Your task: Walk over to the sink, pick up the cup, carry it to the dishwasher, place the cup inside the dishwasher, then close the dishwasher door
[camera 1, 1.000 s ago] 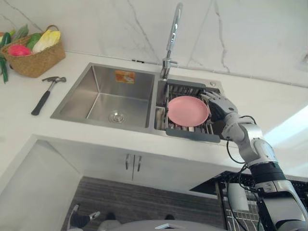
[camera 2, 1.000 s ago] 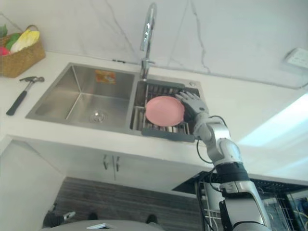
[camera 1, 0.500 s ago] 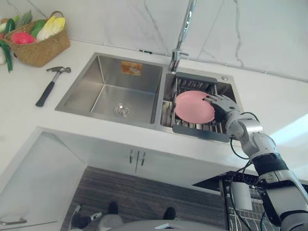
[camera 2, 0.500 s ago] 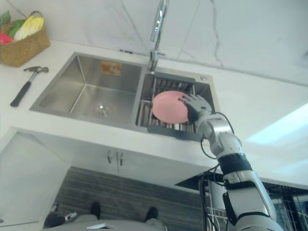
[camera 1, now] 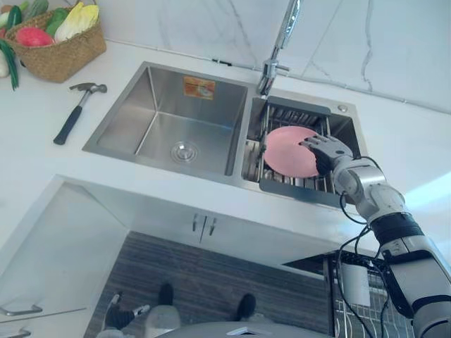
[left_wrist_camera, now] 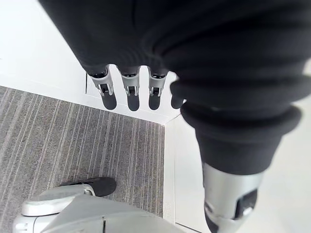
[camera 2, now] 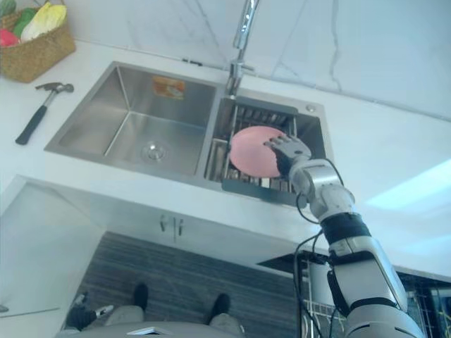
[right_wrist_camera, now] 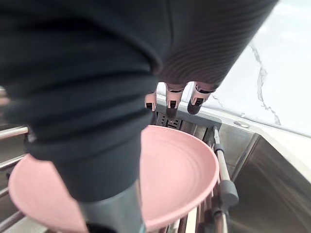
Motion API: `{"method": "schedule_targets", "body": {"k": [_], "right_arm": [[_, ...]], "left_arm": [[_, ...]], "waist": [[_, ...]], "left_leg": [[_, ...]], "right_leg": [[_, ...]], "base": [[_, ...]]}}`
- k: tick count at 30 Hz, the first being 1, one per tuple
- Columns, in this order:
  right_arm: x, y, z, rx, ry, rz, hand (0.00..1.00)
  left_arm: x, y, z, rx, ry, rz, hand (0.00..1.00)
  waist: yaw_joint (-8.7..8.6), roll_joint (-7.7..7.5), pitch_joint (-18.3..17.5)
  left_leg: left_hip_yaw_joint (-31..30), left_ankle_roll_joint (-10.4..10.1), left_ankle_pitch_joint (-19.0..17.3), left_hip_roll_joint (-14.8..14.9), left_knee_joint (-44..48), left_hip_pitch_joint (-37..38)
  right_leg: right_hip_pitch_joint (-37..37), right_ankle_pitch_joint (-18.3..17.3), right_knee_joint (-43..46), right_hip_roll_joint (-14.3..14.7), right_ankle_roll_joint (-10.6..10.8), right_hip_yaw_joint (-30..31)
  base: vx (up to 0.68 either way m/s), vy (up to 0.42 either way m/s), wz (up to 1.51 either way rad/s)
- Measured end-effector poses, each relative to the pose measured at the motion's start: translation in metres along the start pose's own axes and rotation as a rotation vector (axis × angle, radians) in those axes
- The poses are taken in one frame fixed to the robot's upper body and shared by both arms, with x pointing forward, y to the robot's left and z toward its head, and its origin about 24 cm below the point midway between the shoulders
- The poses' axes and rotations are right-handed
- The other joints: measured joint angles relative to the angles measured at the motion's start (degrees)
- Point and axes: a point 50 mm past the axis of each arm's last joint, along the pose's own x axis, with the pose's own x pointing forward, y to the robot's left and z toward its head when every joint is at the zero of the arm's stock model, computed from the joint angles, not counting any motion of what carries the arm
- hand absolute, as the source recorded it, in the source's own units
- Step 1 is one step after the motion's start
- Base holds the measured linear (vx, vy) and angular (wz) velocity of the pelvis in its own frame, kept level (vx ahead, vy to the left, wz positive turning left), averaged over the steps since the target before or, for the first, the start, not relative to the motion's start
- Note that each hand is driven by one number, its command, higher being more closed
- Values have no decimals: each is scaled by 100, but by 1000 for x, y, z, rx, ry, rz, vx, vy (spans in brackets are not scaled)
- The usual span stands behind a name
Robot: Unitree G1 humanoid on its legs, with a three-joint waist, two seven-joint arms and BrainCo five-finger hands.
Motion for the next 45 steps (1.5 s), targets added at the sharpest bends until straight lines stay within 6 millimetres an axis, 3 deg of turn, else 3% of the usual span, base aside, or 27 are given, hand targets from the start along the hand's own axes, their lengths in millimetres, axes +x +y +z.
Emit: {"method": "schedule_targets", "body": {"k": [25, 29, 39, 40, 45], "right_arm": [[0, -8, -5, -44, 23, -49, 0], [3, -22, -7, -57, 39, -86, 0], [3, -43, -17, -117, 69, -145, 0], [3, -44, -18, -131, 69, -145, 100], [1, -52, -14, -166, 47, -185, 100]], "left_arm": [[5, 1, 10, -71, -22, 30, 0], [6, 2, 15, -80, -43, 38, 0], [13, 10, 29, -105, -84, 72, 0], [14, 11, 31, -105, -89, 75, 0], [17, 12, 37, -106, -106, 80, 0]], "waist": [[100, -64, 483], [99, -64, 691], [111, -13, 824], [114, 6, 844], [98, 34, 862]], "left_leg": [[-59, -3, 50, -8, 3, -275], [-99, -7, 59, -7, 19, -317], [-92, -12, 100, 30, 2, -502], [-89, -12, 102, 32, 0, -509], [-20, -19, 122, 58, -1, -587]], "right_leg": [[-265, 38, 1, 2, -24, -29], [-286, 53, 1, 4, -31, -41], [-466, 92, 3, 34, -53, -37], [-472, 94, 2, 34, -56, -38], [-609, 109, 45, 51, -77, 24]], "base": [[0, -1, 1], [-4, 0, 1], [0, 0, 0], [0, 0, 0], [-11, -5, -6]]}}
